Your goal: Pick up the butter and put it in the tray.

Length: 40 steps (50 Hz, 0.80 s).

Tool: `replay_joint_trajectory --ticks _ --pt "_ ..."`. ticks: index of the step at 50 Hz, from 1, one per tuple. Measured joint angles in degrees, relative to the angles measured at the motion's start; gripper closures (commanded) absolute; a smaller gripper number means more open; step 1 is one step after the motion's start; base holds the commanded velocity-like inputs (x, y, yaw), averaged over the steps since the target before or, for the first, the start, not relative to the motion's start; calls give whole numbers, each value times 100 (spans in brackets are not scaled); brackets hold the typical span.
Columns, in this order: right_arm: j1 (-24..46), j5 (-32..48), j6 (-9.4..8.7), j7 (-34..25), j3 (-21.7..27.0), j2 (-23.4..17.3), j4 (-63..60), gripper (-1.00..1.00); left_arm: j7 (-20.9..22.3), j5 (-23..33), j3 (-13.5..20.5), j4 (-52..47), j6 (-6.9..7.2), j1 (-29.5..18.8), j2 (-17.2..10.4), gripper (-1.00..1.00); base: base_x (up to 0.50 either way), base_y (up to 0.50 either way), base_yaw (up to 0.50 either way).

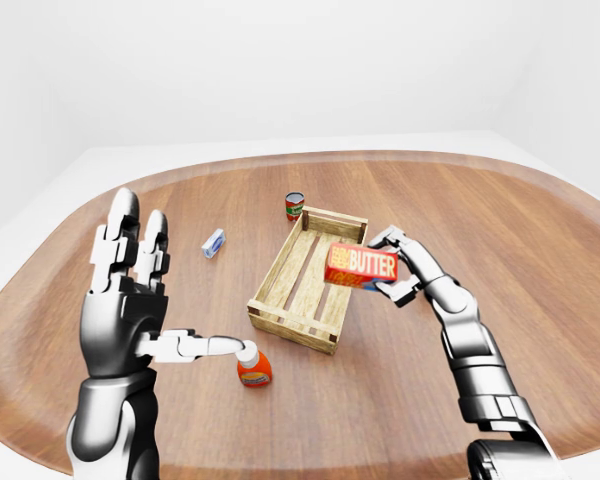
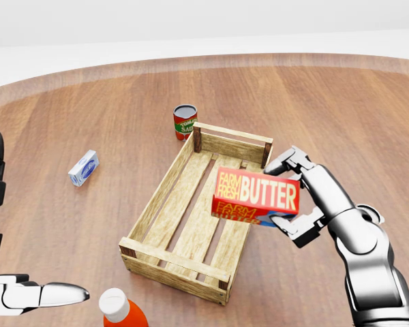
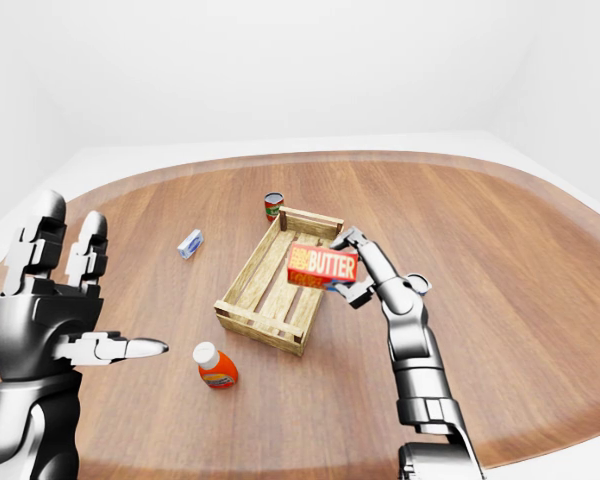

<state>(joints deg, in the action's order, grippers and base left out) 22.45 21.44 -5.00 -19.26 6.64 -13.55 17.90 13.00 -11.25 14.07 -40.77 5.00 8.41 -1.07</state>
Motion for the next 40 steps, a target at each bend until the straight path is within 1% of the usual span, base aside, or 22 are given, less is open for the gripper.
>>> replay_joint_trajectory --ticks 11,28,40 --pt "731 -123 0 338 -195 124 864 100 -6 -12 17 -3 0 -14 -7 -100 0 0 0" --pt "1950 -176 0 939 -478 395 3297 100 -9 -7 9 -4 0 -14 -6 -100 0 0 0" --pt "2656 -235 0 1204 -592 575 4454 100 -8 -29 29 -6 0 -26 -13 -100 0 0 0"
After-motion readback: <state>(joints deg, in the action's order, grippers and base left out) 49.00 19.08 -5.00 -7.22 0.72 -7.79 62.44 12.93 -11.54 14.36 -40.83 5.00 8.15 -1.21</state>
